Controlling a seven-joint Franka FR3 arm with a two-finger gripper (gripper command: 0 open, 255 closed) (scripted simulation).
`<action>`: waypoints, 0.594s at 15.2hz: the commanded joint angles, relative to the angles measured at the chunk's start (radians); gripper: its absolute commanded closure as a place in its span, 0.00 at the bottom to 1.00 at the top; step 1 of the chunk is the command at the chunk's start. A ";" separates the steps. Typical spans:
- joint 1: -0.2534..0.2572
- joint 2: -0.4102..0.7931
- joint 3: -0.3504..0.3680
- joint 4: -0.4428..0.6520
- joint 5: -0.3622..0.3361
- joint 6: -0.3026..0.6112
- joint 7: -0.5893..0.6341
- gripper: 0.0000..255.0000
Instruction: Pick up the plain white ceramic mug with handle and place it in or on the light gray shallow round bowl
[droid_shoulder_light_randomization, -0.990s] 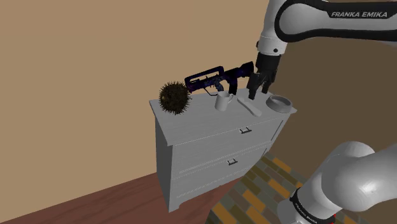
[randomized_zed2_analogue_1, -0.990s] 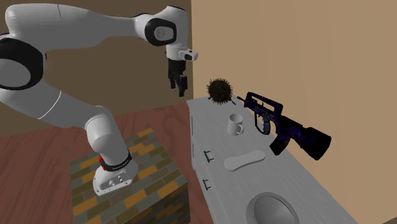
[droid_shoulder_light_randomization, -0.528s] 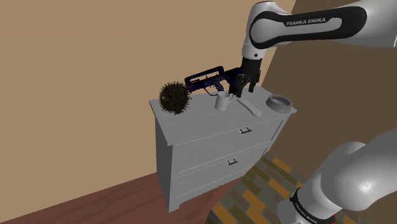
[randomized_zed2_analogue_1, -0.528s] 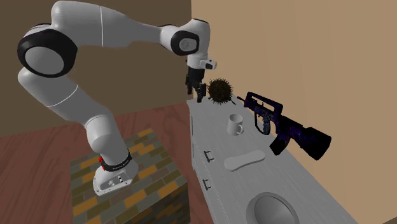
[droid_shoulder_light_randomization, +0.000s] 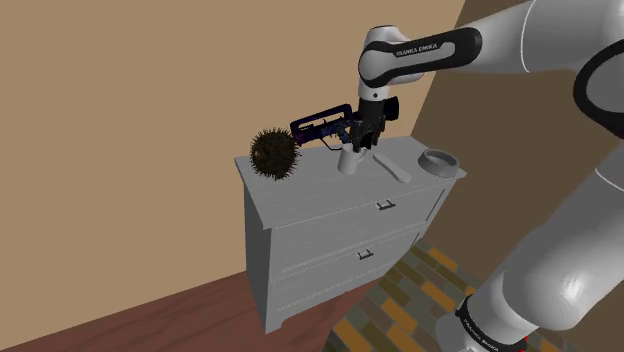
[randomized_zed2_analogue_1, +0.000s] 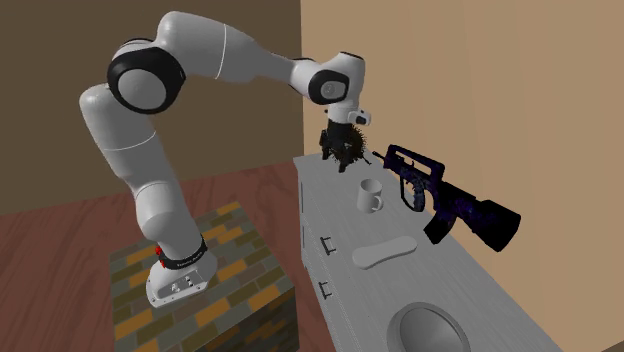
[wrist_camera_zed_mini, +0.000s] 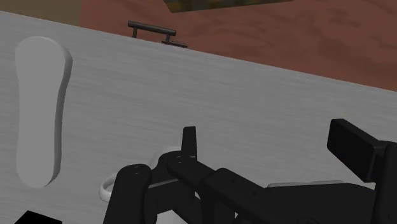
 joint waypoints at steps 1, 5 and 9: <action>-0.006 0.076 -0.006 0.062 0.007 0.009 -0.018 0.00; -0.025 0.238 -0.016 0.208 0.026 0.014 -0.054 0.00; -0.049 0.408 -0.018 0.385 0.045 -0.003 -0.085 0.00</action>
